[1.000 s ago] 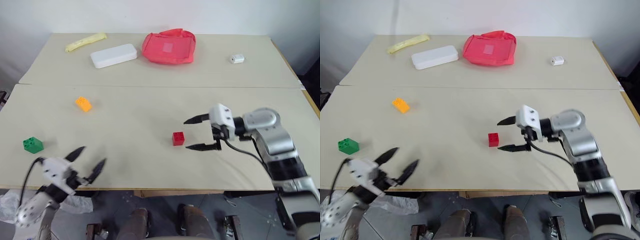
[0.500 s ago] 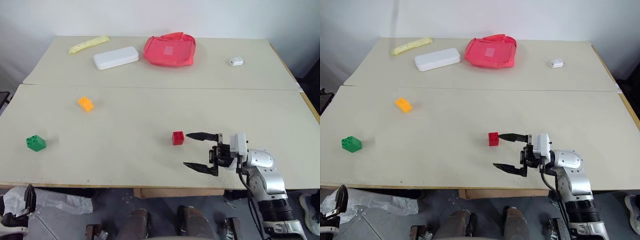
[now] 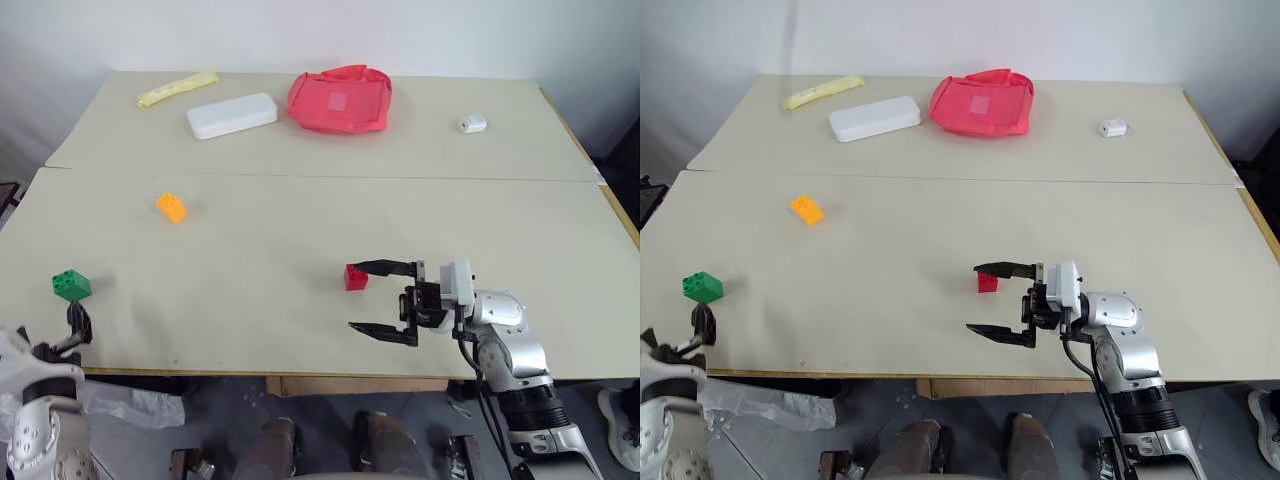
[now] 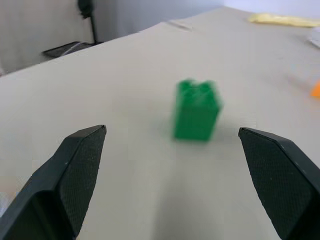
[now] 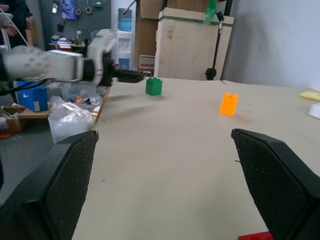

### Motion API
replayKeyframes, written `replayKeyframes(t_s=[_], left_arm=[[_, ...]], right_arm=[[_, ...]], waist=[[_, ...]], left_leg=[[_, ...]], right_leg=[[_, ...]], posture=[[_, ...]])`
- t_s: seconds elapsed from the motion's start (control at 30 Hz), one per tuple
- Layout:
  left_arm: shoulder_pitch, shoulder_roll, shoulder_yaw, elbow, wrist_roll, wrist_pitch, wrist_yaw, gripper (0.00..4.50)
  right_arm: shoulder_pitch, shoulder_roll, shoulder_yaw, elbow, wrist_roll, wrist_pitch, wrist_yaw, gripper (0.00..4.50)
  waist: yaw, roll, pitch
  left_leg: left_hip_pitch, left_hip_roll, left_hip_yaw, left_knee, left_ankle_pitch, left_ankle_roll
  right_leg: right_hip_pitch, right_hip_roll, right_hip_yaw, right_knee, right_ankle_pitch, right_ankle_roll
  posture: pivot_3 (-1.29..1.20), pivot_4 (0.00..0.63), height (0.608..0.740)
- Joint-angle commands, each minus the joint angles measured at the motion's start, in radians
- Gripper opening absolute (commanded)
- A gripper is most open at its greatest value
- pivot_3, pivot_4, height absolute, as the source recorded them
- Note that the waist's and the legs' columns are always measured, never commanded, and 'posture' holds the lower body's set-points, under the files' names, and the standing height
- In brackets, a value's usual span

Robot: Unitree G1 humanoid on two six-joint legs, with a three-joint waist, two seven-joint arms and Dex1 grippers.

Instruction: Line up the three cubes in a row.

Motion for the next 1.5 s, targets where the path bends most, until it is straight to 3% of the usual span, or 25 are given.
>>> replayKeyframes(t_s=[0.03,0.2,0.23,0.3,0.57,0.73,0.83,0.93,1.03,1.13,1.23,1.5], left_arm=[[-0.040,0.043,0.000,-0.008,0.026,0.076,0.043,4.50],[-0.122,0.087,0.017,0.089,0.045,0.101,0.049,4.50],[-0.142,0.095,0.006,0.113,0.037,0.099,0.026,4.32],[-0.173,0.115,-0.016,0.160,0.044,0.102,-0.003,3.91],[-0.219,0.154,-0.029,0.244,0.091,0.052,-0.051,1.47],[-0.213,0.179,0.020,0.234,-0.023,-0.063,-0.269,1.48],[-0.201,0.304,-0.018,0.152,-0.224,-0.015,-0.681,1.48],[-0.235,0.450,-0.154,0.122,-0.272,0.055,-0.960,1.48],[-0.403,0.535,-0.395,0.210,-0.176,0.044,-1.179,1.48],[-0.593,0.502,-0.610,0.385,-0.019,-0.100,-1.356,1.48],[-0.756,0.405,-0.741,0.623,0.103,-0.243,-1.443,1.48],[-1.002,0.228,-0.817,1.100,0.251,-0.517,-1.541,1.48]], right_arm=[[0.004,-0.006,0.005,-0.055,0.017,0.014,-0.014,4.48],[0.013,-0.007,0.001,-0.073,0.010,0.021,-0.044,4.48],[0.016,-0.008,0.001,-0.076,0.008,0.022,-0.051,4.50],[0.022,-0.009,0.001,-0.081,0.005,0.018,-0.061,4.50],[0.042,-0.013,0.005,-0.099,-0.004,0.012,-0.088,4.50],[0.063,-0.027,-0.011,-0.117,-0.014,0.005,-0.115,4.50],[0.086,-0.059,-0.050,-0.140,-0.014,0.007,-0.145,4.50],[0.117,-0.101,-0.098,-0.163,-0.001,0.015,-0.167,4.50],[0.165,-0.148,-0.160,-0.173,0.003,0.006,-0.183,4.50],[0.216,-0.172,-0.197,-0.188,-0.003,-0.008,-0.200,4.50],[0.263,-0.172,-0.215,-0.229,-0.007,-0.011,-0.231,4.50],[0.392,-0.160,-0.232,-0.355,-0.019,-0.004,-0.331,4.50]], waist=[[-0.001,0.000,0.000],[0.000,0.000,0.000],[0.002,0.000,0.000],[0.003,0.000,0.000],[0.001,-0.001,0.000],[0.001,-0.001,0.000],[0.002,-0.001,0.000],[0.007,0.000,0.000],[0.009,0.006,0.001],[0.005,0.007,0.001],[-0.004,0.007,0.001],[-0.012,0.002,0.004]], left_leg=[[-0.001,0.000,0.000,0.000,0.000,0.000],[-0.001,0.000,0.000,0.000,0.001,-0.001],[-0.001,0.000,0.000,0.000,0.001,-0.001],[-0.001,0.000,0.000,0.000,0.001,-0.001],[-0.002,0.000,0.000,0.000,0.001,-0.001],[-0.002,0.000,0.000,0.000,0.001,-0.001],[-0.003,0.000,0.000,0.000,0.001,-0.002],[-0.004,-0.001,-0.001,0.000,0.001,-0.001],[-0.001,-0.003,-0.003,0.000,0.002,0.001],[0.000,-0.005,-0.002,0.000,0.002,0.001],[-0.002,-0.004,0.000,-0.002,0.003,0.001],[-0.004,-0.003,0.011,0.000,0.004,0.003]], right_leg=[[-0.001,0.000,0.000,0.000,0.000,0.000],[-0.002,0.000,0.000,0.000,0.000,0.000],[-0.002,0.000,0.000,0.000,0.000,0.000],[-0.002,0.000,0.000,0.000,0.000,0.000],[-0.003,0.000,0.000,0.001,0.000,0.000],[-0.003,0.000,0.000,0.001,0.000,0.000],[-0.004,0.000,0.000,0.000,0.000,0.000],[-0.003,-0.002,-0.001,-0.002,-0.001,-0.001],[0.001,-0.003,-0.001,-0.003,-0.001,-0.001],[0.001,-0.002,-0.001,-0.002,0.000,-0.001],[-0.002,0.004,-0.002,0.001,0.000,0.000],[-0.010,0.005,-0.002,0.009,0.000,0.001]], posture=[[0.00,0.150,0.740],[0.00,0.150,0.740],[0.00,0.150,0.740],[0.00,0.150,0.740],[0.00,0.150,0.740],[0.00,0.150,0.740],[0.00,0.150,0.740],[0.00,0.150,0.740],[0.00,0.150,0.740],[0.00,0.150,0.740],[0.00,0.150,0.740],[0.00,0.150,0.740]])
